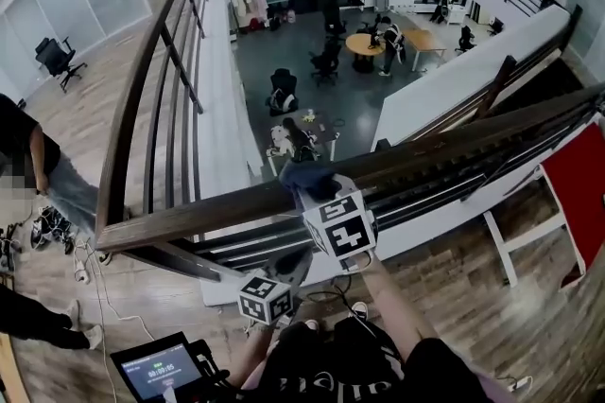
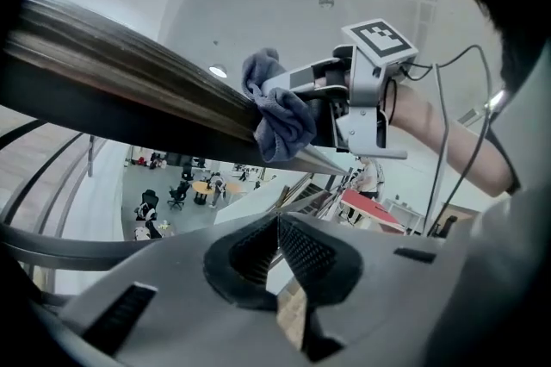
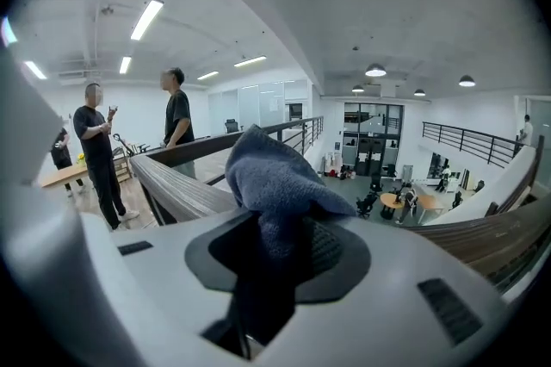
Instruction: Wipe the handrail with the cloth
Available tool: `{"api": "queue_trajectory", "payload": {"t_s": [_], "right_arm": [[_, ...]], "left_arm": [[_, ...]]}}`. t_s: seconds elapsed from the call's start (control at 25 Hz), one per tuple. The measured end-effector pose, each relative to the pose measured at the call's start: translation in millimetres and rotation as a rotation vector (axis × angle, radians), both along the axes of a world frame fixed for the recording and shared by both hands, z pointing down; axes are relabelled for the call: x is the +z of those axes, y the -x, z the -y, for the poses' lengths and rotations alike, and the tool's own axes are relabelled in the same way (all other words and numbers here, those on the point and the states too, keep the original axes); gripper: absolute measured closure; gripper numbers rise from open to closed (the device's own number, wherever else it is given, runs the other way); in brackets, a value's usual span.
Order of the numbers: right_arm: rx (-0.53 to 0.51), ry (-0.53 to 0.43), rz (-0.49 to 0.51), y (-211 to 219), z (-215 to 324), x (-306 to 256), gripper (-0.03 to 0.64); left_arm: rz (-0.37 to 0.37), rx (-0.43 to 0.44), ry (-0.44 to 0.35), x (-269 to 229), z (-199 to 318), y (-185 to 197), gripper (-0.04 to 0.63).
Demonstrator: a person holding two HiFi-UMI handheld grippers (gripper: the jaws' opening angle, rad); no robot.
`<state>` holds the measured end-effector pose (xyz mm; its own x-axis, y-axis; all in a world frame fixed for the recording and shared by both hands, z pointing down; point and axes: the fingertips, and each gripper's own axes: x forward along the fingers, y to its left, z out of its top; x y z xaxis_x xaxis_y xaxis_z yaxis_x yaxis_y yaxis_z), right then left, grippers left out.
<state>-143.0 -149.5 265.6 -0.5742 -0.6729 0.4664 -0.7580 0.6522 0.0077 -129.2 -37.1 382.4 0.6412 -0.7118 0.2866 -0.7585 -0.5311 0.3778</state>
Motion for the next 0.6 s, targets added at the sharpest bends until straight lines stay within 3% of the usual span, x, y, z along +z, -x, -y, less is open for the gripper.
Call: {"api": "queue_trajectory", "payload": {"t_s": [0.32, 0.6], "right_arm": [[0.040, 0.048, 0.096, -110.1, 45.9, 3.3, 0.508], [0.183, 0.046, 0.117, -237.7, 95.6, 9.2, 0.508]], "left_arm": [[0.001, -0.004, -0.001, 1.6, 41.1, -74.7, 0.595], [0.023, 0.027, 0.023, 14.7, 64.4, -127.1, 0.595]]}}
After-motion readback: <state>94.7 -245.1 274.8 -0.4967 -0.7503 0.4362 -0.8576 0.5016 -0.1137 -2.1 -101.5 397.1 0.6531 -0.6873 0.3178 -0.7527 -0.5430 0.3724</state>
